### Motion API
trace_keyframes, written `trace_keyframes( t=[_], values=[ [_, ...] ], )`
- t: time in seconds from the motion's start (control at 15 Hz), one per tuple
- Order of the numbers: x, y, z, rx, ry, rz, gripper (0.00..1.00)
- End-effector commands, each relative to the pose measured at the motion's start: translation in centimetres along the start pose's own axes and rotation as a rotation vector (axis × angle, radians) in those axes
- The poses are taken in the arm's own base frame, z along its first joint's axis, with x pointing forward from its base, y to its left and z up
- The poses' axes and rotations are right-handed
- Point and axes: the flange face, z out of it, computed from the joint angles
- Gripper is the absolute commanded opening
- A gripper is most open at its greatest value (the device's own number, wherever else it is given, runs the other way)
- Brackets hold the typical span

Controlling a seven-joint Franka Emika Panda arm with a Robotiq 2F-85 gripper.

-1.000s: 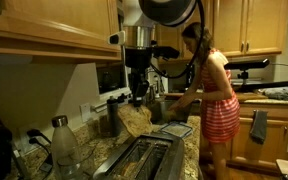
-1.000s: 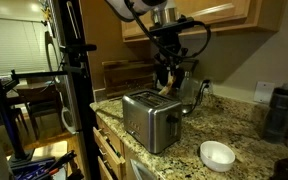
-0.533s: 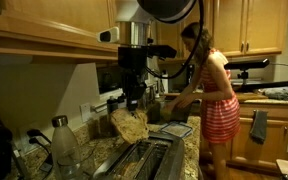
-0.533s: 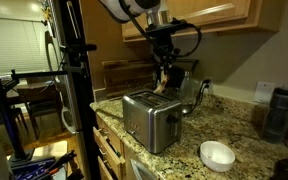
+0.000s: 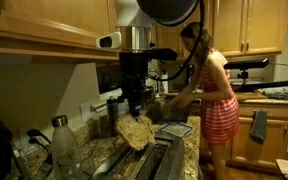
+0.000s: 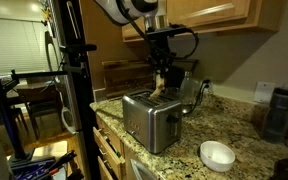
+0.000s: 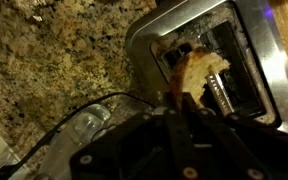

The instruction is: Take the slice of the bread at the left and place it in the top compartment of the toaster then take the remaining slice of bread and put it in the bottom compartment of the toaster

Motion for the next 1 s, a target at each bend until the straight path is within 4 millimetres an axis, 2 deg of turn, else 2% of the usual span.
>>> trace_keyframes(
  t=[0.0, 0.53, 0.93],
  values=[
    [-0.6, -1.0, -1.2, 0.010, -0.002, -0.056, 0.09],
    [0.6, -1.8, -0.8, 0.000, 0.019, -0.163, 0.09],
    [1.1, -3.3, -0.5, -0.023, 0.023, -0.239, 0.09]
  ],
)
